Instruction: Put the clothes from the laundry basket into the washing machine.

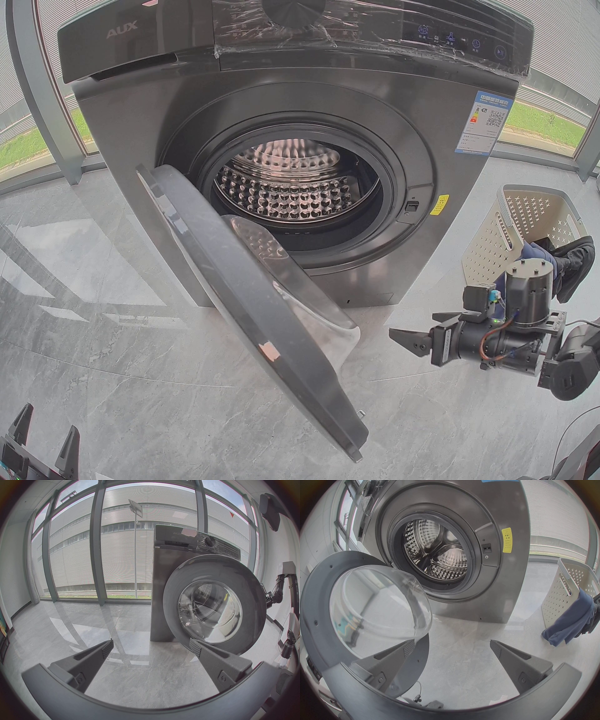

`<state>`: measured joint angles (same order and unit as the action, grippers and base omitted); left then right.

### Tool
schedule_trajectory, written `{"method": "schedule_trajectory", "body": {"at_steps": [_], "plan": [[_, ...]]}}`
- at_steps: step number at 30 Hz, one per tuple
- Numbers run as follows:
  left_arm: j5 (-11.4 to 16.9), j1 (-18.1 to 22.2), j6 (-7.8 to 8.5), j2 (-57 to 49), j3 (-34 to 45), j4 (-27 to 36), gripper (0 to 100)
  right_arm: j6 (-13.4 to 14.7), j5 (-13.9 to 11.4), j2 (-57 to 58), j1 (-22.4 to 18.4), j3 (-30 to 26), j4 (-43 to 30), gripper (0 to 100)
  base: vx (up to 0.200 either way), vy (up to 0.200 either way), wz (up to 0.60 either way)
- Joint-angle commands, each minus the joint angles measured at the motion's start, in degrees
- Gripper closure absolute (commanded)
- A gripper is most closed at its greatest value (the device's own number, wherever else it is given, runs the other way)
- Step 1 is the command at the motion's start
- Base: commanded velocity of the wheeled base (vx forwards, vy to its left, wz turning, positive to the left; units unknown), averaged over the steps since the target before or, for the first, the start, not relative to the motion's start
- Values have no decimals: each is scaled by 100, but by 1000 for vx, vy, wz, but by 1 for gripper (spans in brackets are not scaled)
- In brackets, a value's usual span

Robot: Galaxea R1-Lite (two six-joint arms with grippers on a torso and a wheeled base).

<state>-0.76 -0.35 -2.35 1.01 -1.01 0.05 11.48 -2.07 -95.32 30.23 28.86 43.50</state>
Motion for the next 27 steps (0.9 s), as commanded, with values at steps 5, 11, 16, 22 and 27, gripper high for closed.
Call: {"method": "schedule_trajectory", "body": {"at_steps": [5, 11, 16, 22, 27], "plan": [[-4, 0, -11, -84, 101, 4, 0, 126, 295, -1393, -53, 1430, 203, 0, -40, 0, 0], [-4, 0, -2, -84, 101, 4, 0, 170, 304, -1621, 132, 1729, 212, 0, 0, 0, 0], [-4, 0, -11, -84, 101, 4, 0, 267, 304, -1595, 501, 1641, 238, 0, 0, 0, 0], [-4, 0, -2, -84, 101, 4, 0, 451, 304, -1481, 800, 1579, 238, 0, 0, 0, 0], [-4, 0, -2, -84, 101, 4, 0, 469, 295, -1560, 818, 1685, 238, 0, 0, 0, 0]]}}
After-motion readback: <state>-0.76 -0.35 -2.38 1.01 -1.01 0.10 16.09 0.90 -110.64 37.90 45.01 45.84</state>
